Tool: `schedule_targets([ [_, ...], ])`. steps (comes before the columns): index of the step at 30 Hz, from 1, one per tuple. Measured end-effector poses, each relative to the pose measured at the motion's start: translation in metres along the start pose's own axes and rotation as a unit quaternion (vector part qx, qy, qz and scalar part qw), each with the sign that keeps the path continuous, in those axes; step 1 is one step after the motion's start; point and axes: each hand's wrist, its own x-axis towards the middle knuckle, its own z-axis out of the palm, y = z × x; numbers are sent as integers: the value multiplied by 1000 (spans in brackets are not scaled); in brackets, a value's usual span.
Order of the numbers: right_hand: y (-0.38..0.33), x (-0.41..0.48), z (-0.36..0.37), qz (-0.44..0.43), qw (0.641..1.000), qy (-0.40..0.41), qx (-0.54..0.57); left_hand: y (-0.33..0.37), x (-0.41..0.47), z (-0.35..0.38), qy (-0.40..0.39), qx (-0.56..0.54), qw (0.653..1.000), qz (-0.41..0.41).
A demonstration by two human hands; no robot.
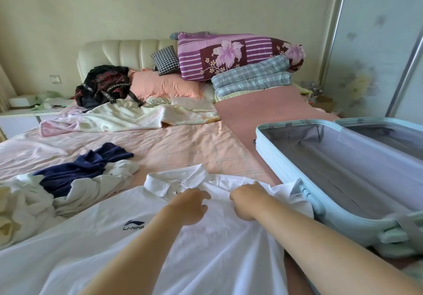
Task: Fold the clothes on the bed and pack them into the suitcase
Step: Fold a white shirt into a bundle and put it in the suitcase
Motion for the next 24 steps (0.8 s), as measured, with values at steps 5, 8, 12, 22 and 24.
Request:
schedule_targets([
  [5, -71, 15, -31, -68, 992, 98, 39, -67, -39, -17, 54, 9, 996, -65],
  [8, -131, 22, -50, -120, 982, 118, 84, -111, -71, -30, 96, 85, 984, -123],
  [12, -206, 43, -59, -172, 969, 105, 144, -175, -119, -44, 60, 160, 957, -233],
  [22, -303, 90, -48, -181, 964, 101, 167, -250, -172, -61, 25, 40, 964, -263],
  [24, -305, 96, -53, -157, 963, 140, 170, -254, -170, -72, 96, -49, 966, -235],
])
